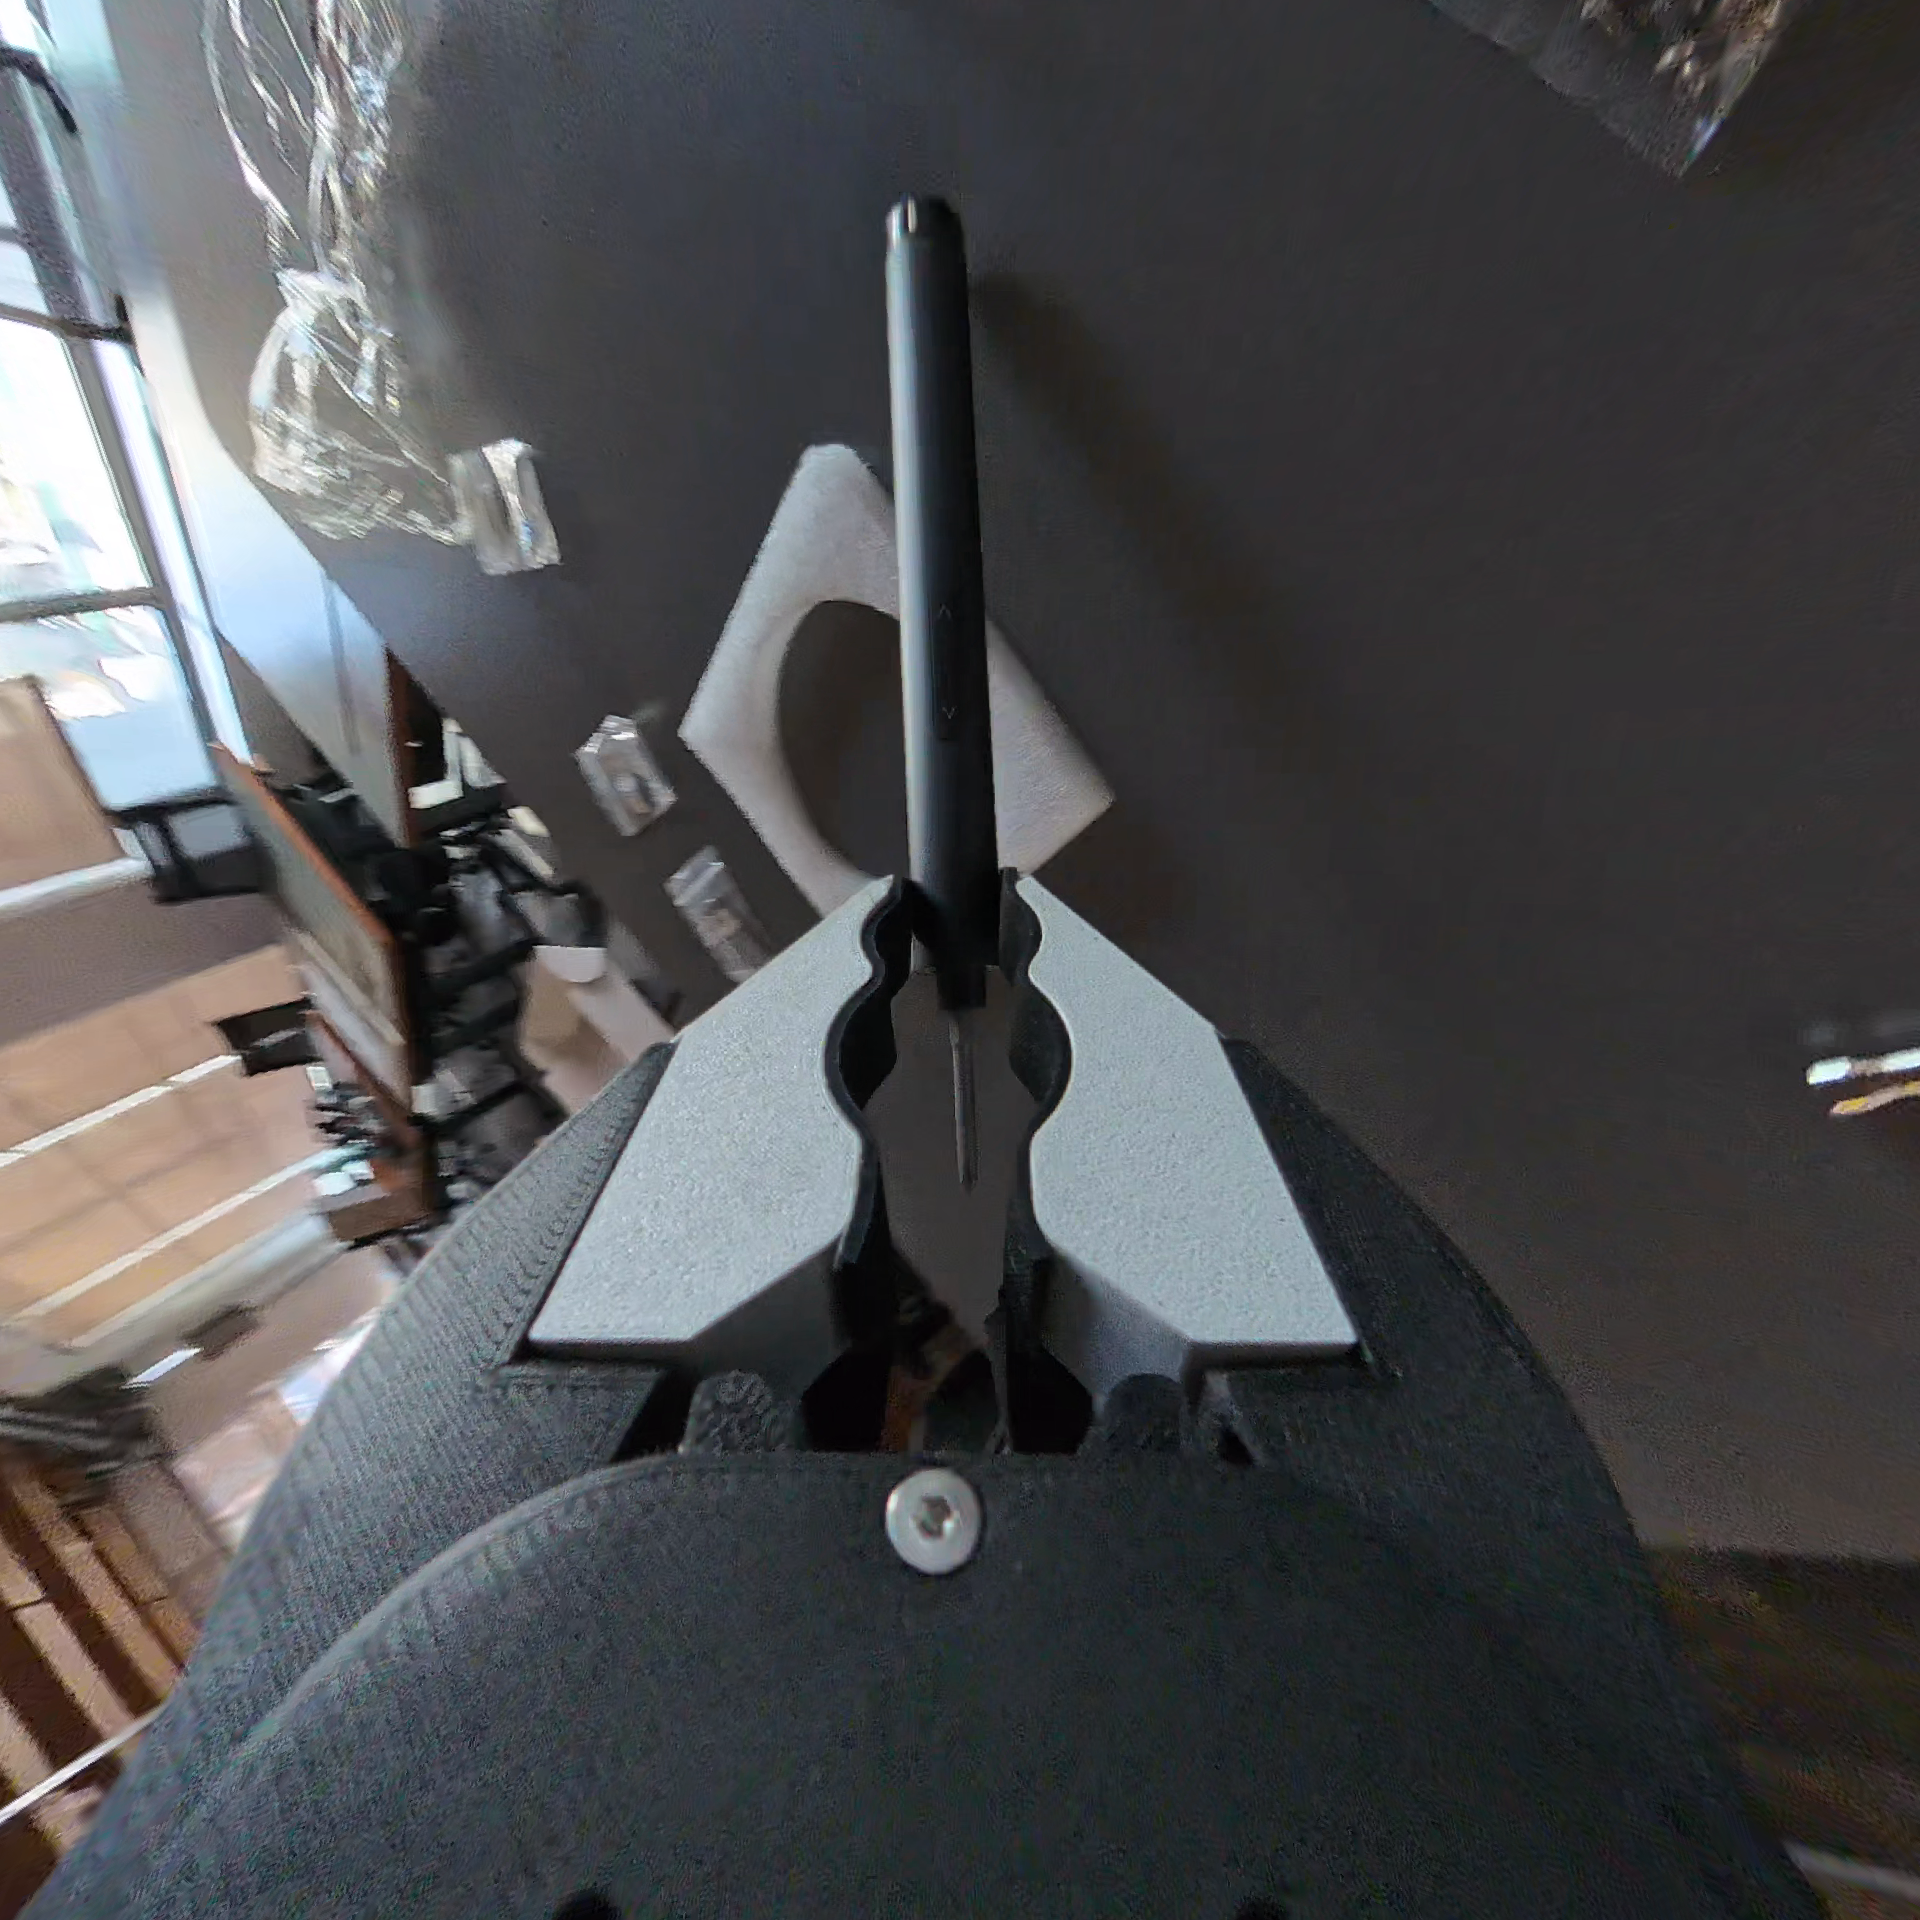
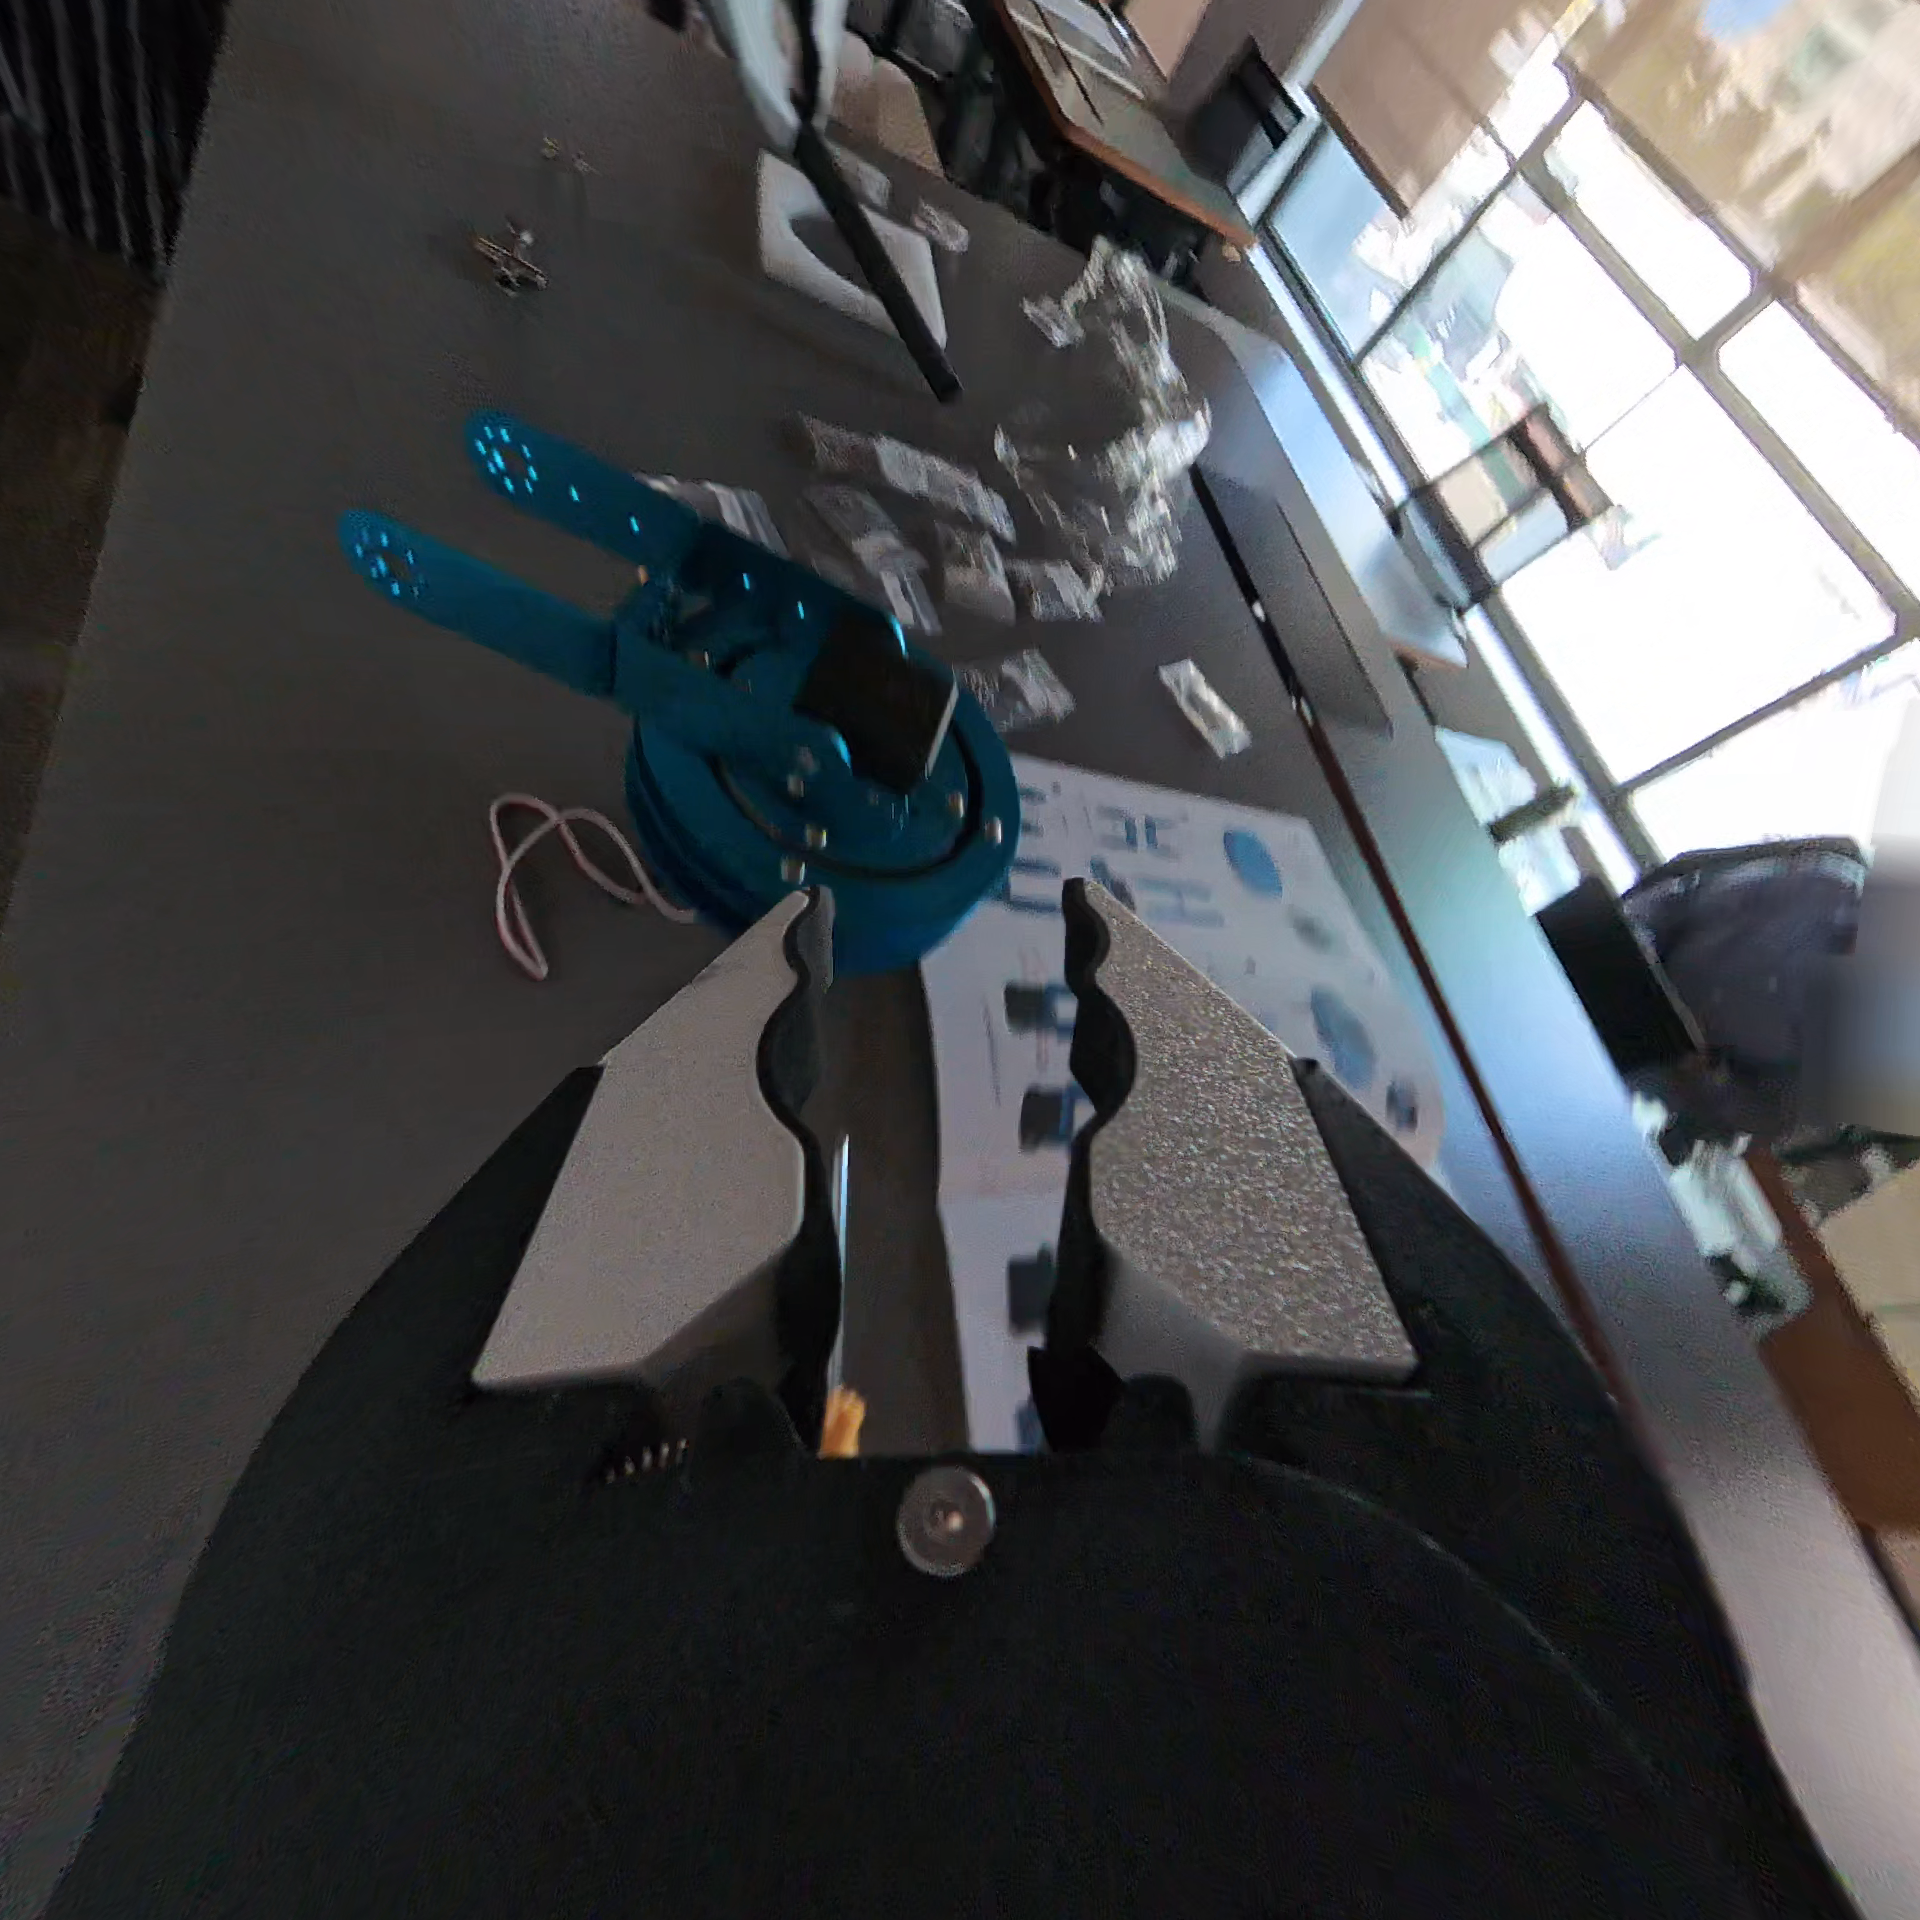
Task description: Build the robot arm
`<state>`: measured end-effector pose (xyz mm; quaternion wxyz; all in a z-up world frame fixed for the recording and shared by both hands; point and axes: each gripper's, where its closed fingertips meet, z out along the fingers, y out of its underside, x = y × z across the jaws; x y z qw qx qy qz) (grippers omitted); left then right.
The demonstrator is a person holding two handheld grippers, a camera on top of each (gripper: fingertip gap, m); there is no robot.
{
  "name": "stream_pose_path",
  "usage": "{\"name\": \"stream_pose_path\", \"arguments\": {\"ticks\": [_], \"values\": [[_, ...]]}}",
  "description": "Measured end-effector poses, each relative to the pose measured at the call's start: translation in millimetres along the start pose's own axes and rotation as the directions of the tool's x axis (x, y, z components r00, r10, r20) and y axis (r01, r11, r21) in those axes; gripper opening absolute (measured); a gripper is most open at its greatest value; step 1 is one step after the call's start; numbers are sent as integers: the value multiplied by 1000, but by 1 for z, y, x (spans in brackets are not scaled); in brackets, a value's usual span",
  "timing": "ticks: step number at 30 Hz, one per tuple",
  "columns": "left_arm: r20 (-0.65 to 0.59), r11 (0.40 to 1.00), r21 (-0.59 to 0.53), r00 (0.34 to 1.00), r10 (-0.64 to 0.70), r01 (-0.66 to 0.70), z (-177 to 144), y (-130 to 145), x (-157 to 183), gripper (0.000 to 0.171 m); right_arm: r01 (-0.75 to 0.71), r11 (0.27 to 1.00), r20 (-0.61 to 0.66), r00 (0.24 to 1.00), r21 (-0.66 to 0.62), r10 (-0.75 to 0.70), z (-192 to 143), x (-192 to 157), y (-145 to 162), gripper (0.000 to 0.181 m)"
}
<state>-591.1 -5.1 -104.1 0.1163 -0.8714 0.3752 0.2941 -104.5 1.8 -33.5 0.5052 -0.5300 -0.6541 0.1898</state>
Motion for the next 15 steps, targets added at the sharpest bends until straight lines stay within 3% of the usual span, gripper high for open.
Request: {"name": "stream_pose_path", "arguments": {"ticks": [3,5,7,9,12,15], "values": [[47,978,-78,979,198,-194,-26,-6,-20,16,291,954,55,954,70,-295,57,-1,-51,43],[66,947,-129,951,303,-293,-41,-13,-30,16,501,856,30,861,125,-508,96,1,-79,42],[68,915,-173,922,381,-365,-54,-19,-37,15,608,758,-13,782,237,-623,133,3,-104,40],[87,882,-203,889,449,-425,-67,-29,-44,16,528,774,1,826,349,-564,170,14,-124,40],[111,862,-188,861,496,-471,-88,-47,-50,15,246,860,157,925,448,-347,224,38,-142,44],[144,851,-154,841,522,-502,-110,-65,-52,15,170,871,245,919,462,-309,273,55,-149,57]]}}
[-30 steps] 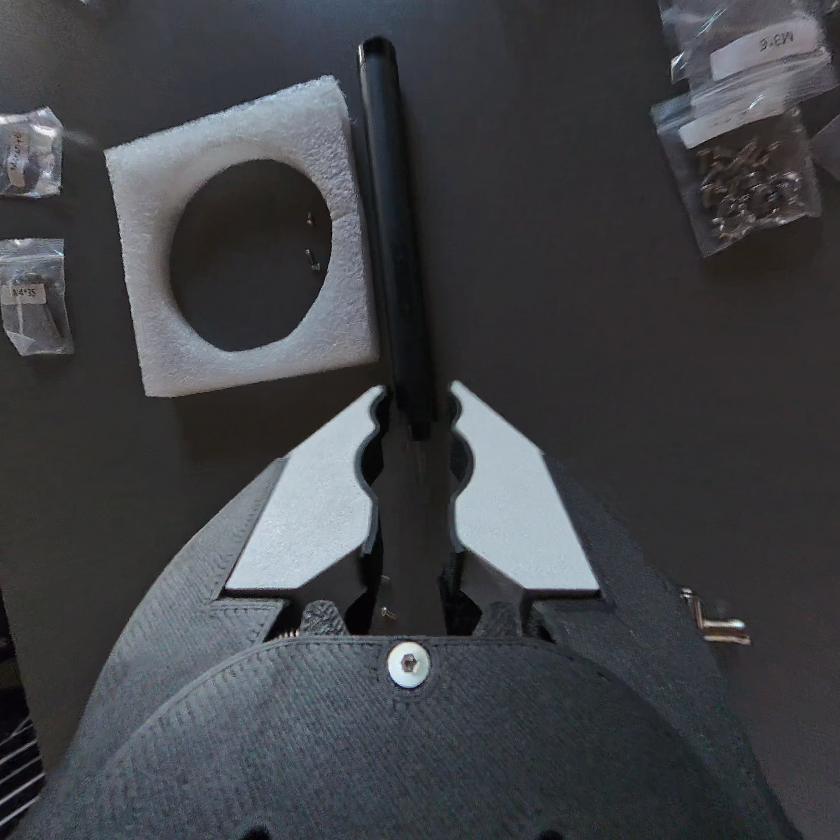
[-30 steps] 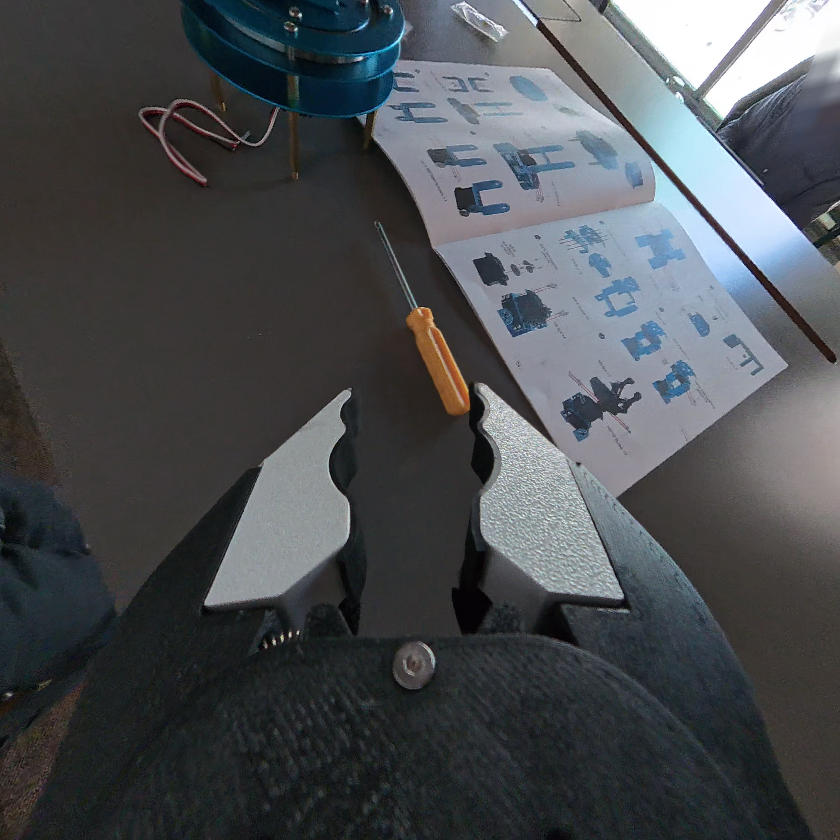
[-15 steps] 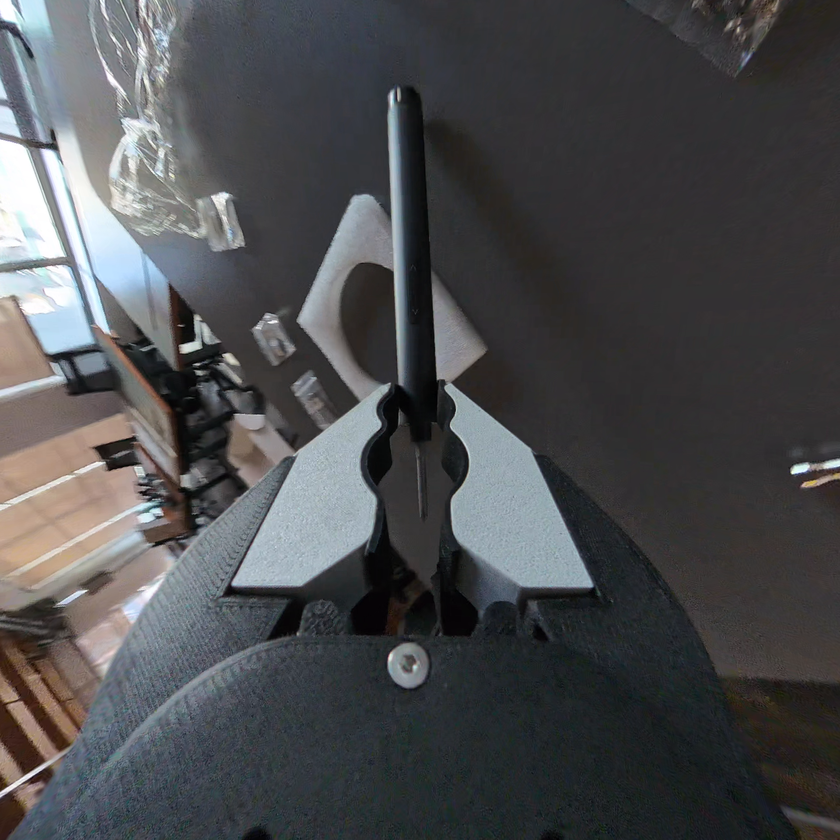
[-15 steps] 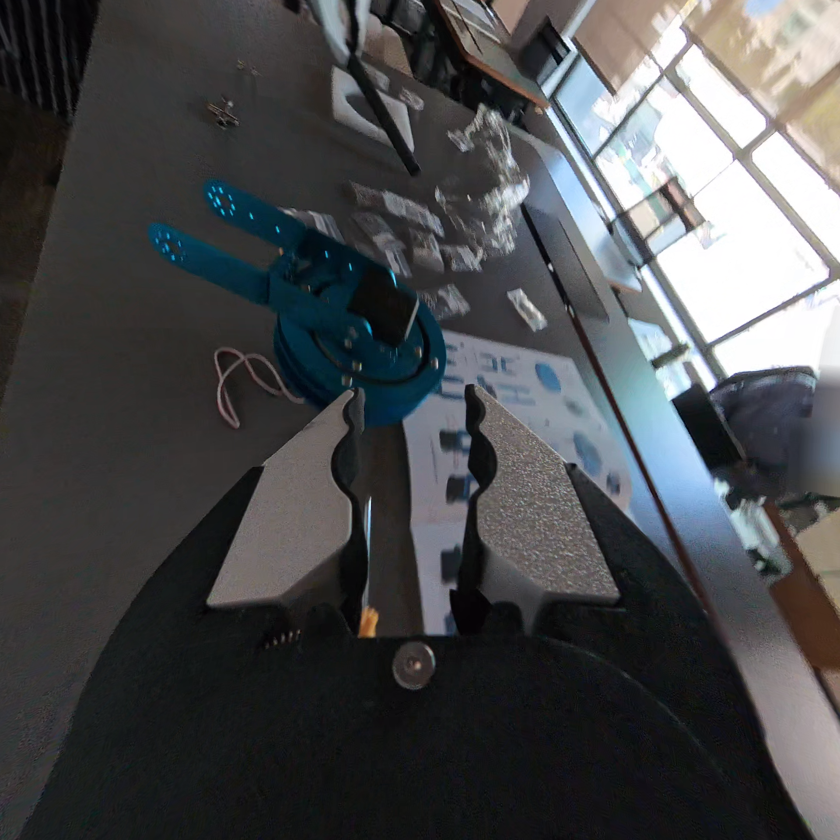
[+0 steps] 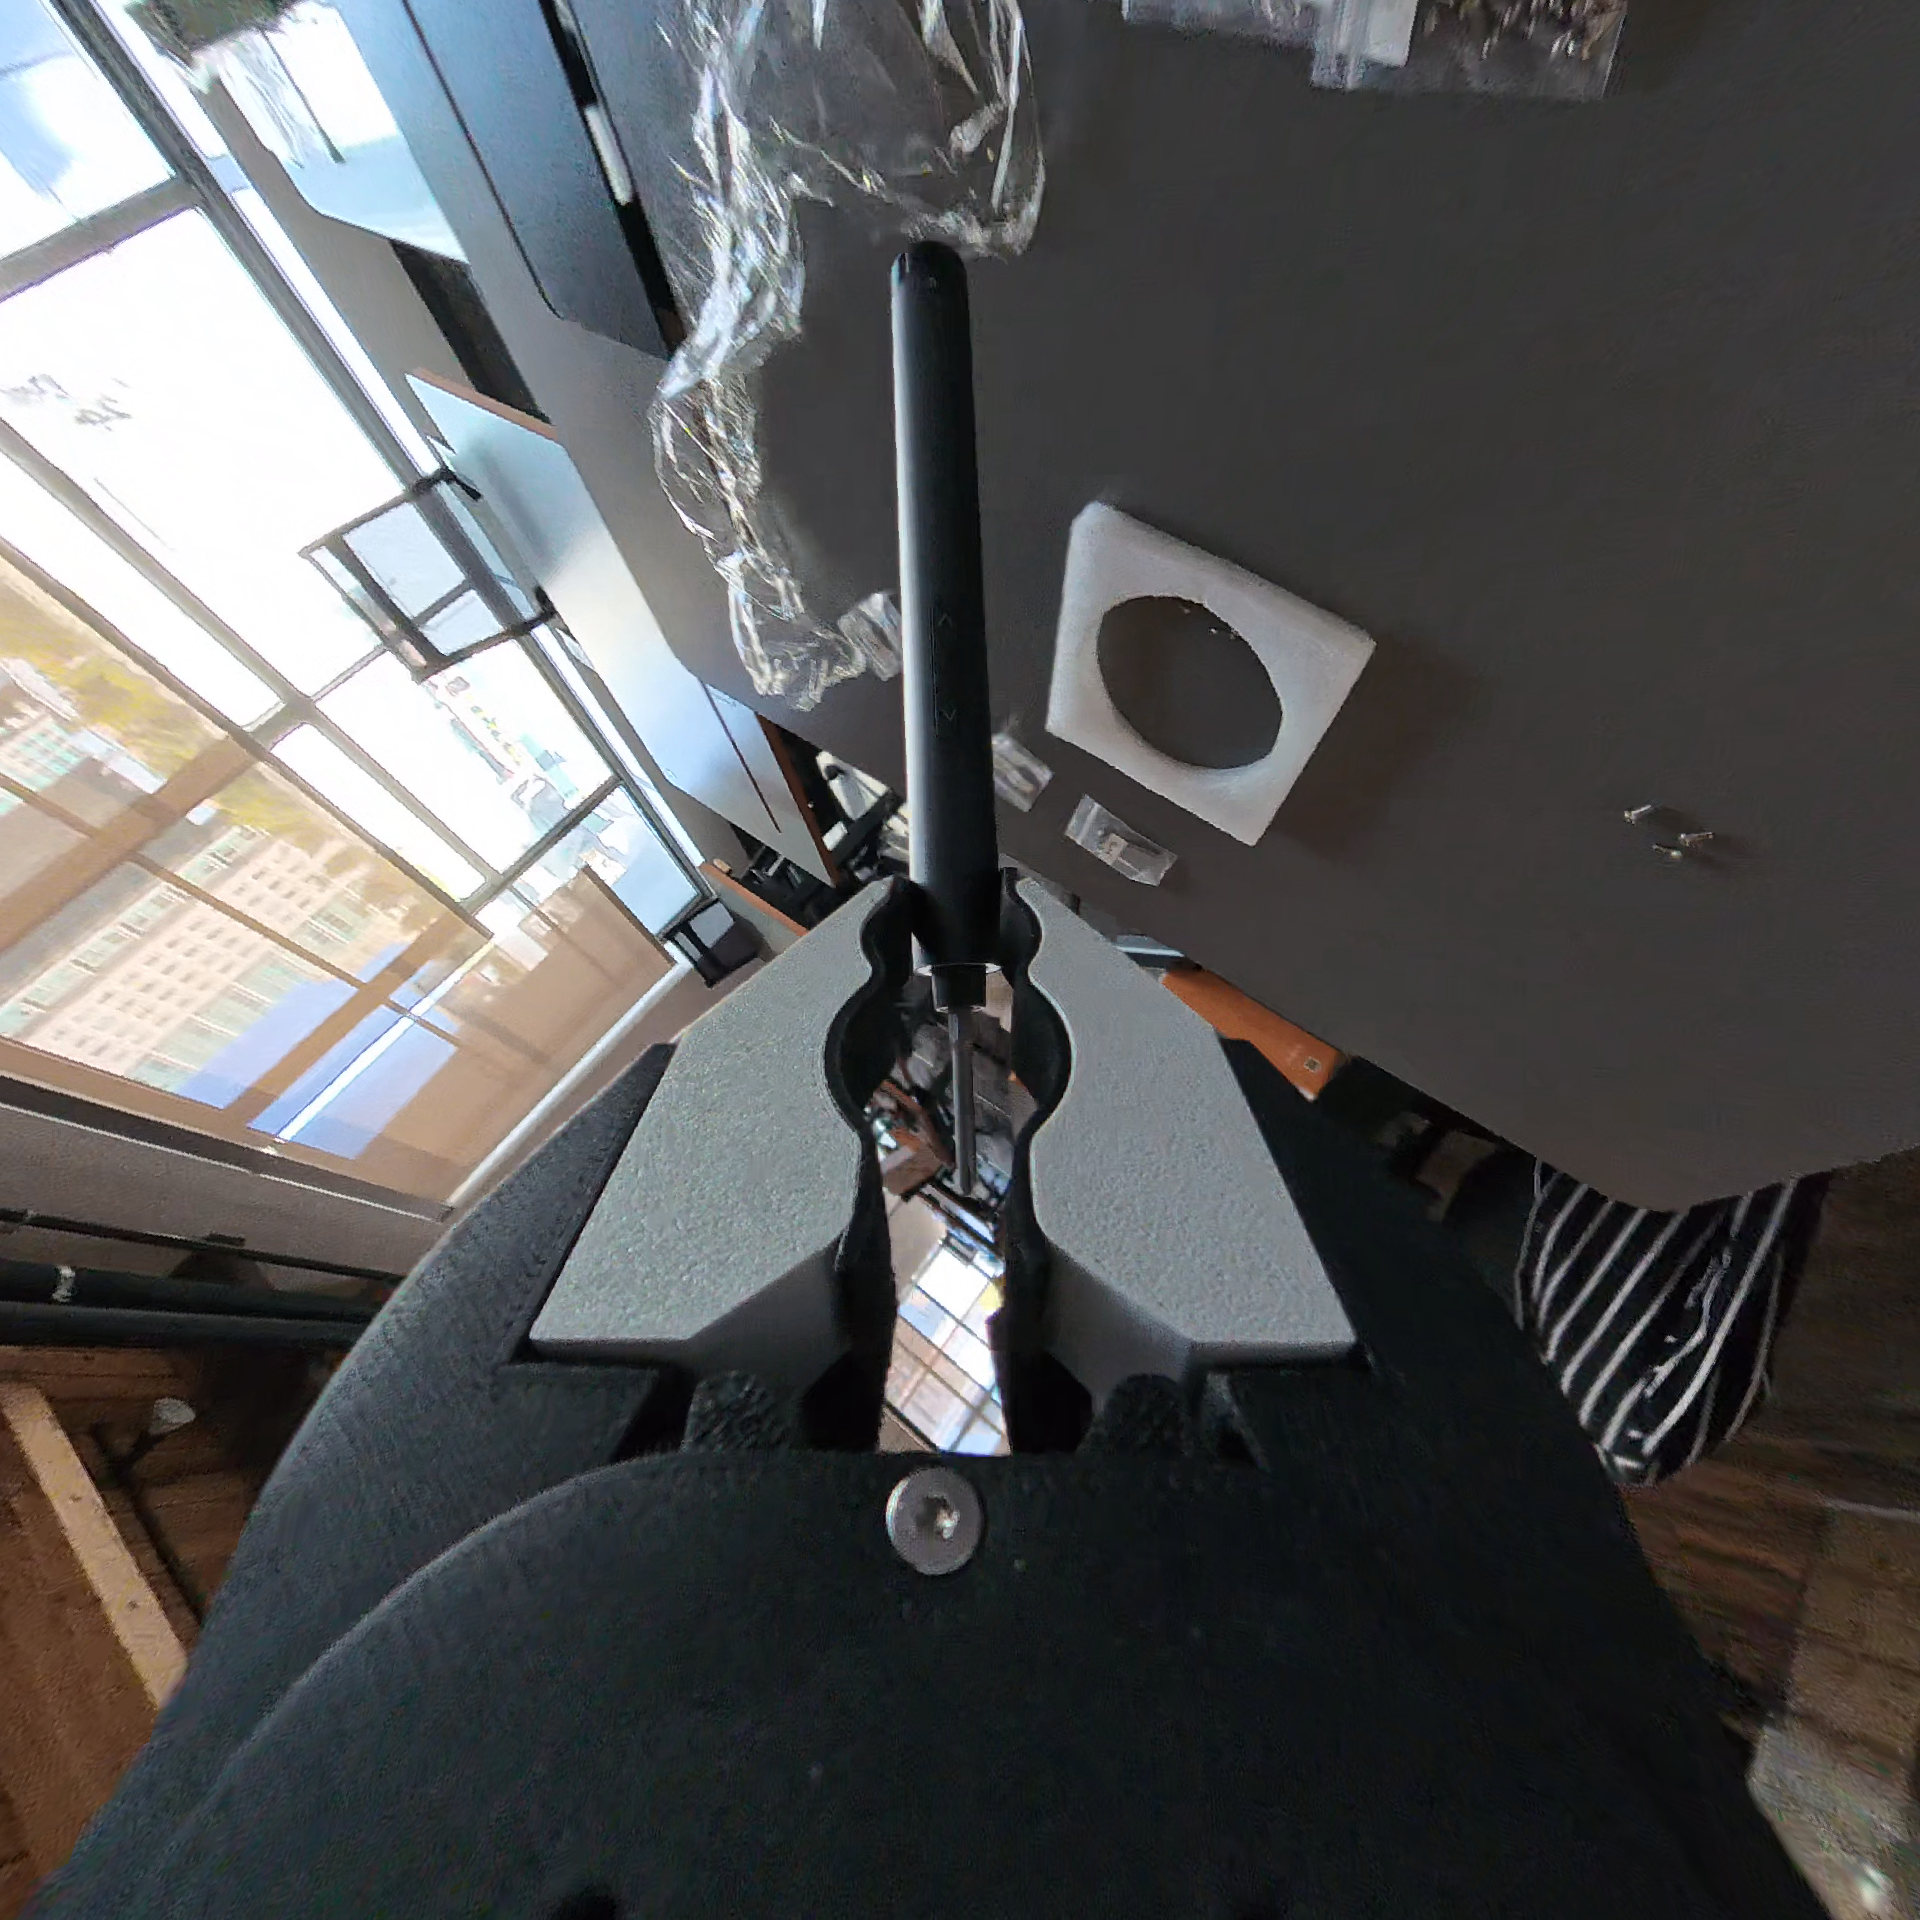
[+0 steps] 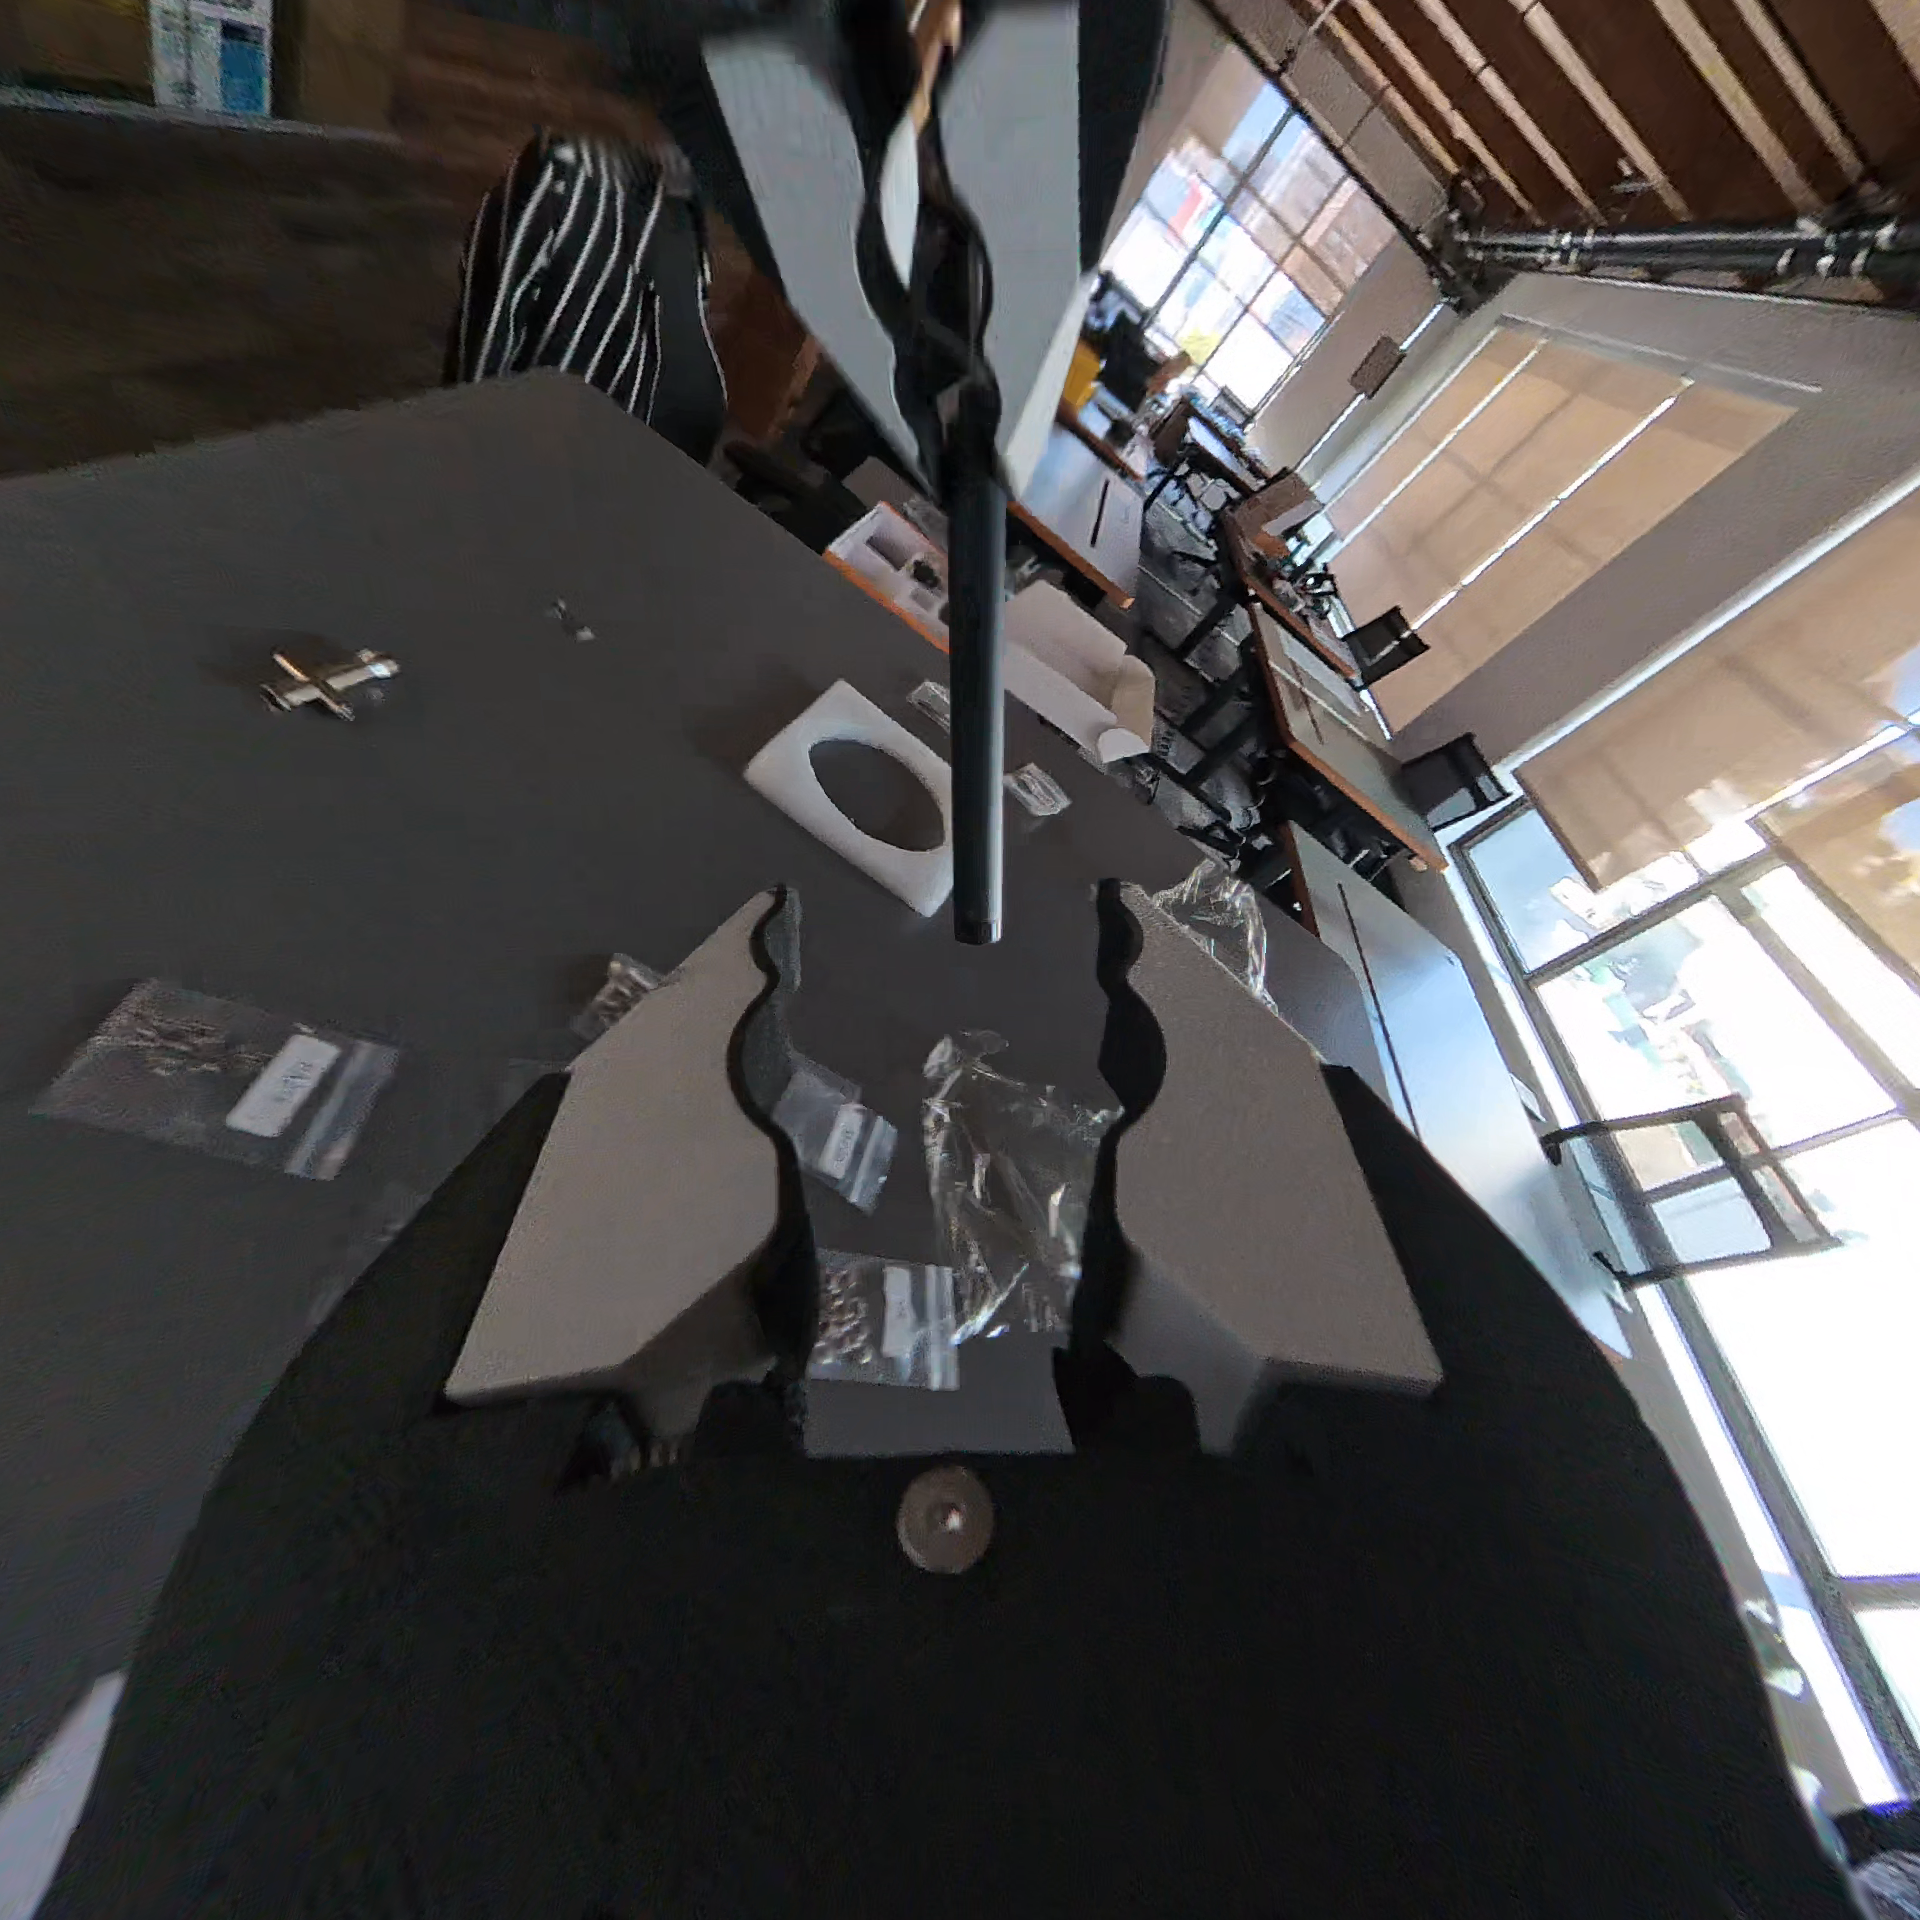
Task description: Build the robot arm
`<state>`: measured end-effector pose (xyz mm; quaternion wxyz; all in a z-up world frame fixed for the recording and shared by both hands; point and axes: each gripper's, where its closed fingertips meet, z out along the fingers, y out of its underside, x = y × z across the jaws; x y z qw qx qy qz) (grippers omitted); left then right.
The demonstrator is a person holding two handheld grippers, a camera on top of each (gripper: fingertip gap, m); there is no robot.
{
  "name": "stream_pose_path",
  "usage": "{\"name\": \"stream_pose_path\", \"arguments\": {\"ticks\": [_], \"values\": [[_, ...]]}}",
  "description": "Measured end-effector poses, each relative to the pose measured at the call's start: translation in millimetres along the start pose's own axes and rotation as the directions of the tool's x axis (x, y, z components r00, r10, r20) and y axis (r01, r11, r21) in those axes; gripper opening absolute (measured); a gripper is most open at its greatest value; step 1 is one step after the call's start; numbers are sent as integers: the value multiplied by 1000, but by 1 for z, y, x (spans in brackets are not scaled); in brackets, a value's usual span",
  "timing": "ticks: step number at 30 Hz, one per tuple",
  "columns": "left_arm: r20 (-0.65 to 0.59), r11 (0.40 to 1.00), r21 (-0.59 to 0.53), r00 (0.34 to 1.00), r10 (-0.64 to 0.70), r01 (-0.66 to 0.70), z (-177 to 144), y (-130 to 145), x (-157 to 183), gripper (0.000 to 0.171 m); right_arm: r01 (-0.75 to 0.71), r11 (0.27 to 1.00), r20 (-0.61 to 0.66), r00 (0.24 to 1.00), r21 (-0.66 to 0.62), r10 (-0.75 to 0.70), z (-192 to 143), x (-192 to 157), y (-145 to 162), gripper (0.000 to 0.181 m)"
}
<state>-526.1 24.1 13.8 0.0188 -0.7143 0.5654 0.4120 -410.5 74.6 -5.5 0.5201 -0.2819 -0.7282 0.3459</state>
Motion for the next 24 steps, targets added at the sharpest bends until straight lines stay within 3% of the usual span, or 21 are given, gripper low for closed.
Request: {"name": "stream_pose_path", "arguments": {"ticks": [4,9,13,16,19,20,24], "values": [[72,998,44,997,31,-34,-29,-13,-16,15,34,999,102,994,2,-34,40,4,6,65],[126,996,88,992,-4,-7,-52,-30,-21,15,94,995,113,989,-14,-92,60,8,1,58],[166,996,89,986,-2,-13,-59,-36,-20,15,154,986,95,985,-70,-147,60,11,0,15],[185,994,106,983,-12,-8,-62,-42,-19,15,167,981,104,982,-101,-157,56,10,3,14],[219,992,121,976,3,-30,-70,-47,-22,15,199,969,81,979,-147,-188,55,12,9,27],[219,991,128,976,-2,-27,-73,-49,-23,15,204,966,82,978,-156,-193,54,11,11,17],[243,993,114,970,12,-41,-78,-50,-30,15,145,975,24,989,-168,-143,49,19,9,14]]}}
